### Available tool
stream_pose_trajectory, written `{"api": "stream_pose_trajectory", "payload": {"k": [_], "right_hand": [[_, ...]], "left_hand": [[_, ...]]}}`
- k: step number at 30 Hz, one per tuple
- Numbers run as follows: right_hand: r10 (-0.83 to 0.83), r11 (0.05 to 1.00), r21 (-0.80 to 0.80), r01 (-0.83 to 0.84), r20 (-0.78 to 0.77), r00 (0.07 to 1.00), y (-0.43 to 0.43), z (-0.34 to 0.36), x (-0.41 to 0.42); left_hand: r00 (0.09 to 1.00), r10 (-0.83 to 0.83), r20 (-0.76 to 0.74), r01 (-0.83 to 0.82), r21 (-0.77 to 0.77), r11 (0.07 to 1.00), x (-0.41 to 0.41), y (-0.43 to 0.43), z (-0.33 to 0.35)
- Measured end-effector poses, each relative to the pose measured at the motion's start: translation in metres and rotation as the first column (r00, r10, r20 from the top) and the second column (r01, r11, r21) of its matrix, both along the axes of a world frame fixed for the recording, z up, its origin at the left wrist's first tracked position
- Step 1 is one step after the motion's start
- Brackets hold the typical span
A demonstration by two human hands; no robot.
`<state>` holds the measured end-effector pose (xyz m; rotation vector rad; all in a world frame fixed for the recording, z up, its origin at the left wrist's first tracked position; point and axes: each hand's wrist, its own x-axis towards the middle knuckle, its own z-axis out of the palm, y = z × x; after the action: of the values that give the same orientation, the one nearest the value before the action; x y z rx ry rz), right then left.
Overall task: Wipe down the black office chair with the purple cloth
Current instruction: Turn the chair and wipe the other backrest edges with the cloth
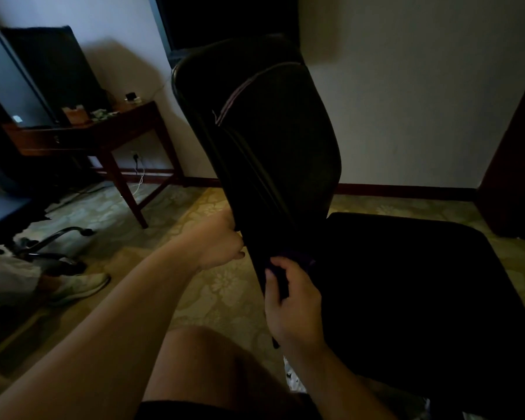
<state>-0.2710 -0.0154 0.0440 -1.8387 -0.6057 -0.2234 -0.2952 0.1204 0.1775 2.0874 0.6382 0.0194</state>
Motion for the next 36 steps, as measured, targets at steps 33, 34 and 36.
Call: {"api": "stream_pose_trajectory", "payload": {"k": [33, 34, 36], "right_hand": [[-0.115, 0.969, -0.228, 0.092, -0.087, 0.99, 0.0, -0.047, -0.012], [-0.113, 0.971, -0.224, 0.081, -0.133, 0.985, 0.0, -0.05, -0.014], [-0.123, 0.977, -0.197, 0.082, -0.204, 0.971, 0.002, -0.046, -0.015]], "left_hand": [[0.997, -0.047, 0.067, 0.05, -0.044, 0.998, -0.001, 0.005, -0.013], [0.997, -0.043, 0.068, 0.049, -0.098, 0.994, -0.002, 0.006, -0.013], [0.996, -0.051, 0.074, 0.062, -0.159, 0.985, -0.002, 0.004, -0.011]]}}
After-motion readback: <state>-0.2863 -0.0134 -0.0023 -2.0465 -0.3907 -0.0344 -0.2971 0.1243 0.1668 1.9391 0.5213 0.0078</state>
